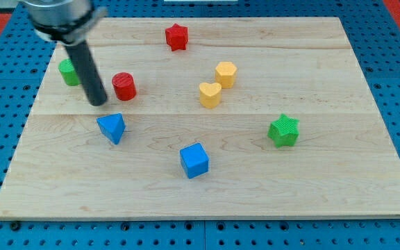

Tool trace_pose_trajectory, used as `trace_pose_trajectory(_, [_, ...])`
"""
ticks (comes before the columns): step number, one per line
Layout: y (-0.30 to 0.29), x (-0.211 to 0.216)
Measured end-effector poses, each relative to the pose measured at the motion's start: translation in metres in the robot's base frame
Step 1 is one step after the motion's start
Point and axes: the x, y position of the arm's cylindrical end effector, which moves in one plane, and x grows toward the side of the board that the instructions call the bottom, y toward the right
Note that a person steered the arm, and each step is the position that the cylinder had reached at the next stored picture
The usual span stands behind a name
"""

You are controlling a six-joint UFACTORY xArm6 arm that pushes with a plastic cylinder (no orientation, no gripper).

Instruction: Move the yellow blocks vertically to each other

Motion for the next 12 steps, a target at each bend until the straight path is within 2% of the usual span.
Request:
trace_pose_trajectory(2, [0.032,-0.026])
trace_pose_trajectory(3, [0.086,-0.008])
trace_pose_trajectory(4, [0.128,-0.008])
trace_pose_trajectory(7, [0.136,-0.013])
trace_pose_trajectory(8, [0.136,0.032])
trace_pose_trajectory(9, [0.173,0.053])
trace_pose_trajectory(10, [0.172,0.016])
trace_pose_trajectory(11, [0.187,0.018])
trace_pose_trajectory(12, [0.189,-0.008])
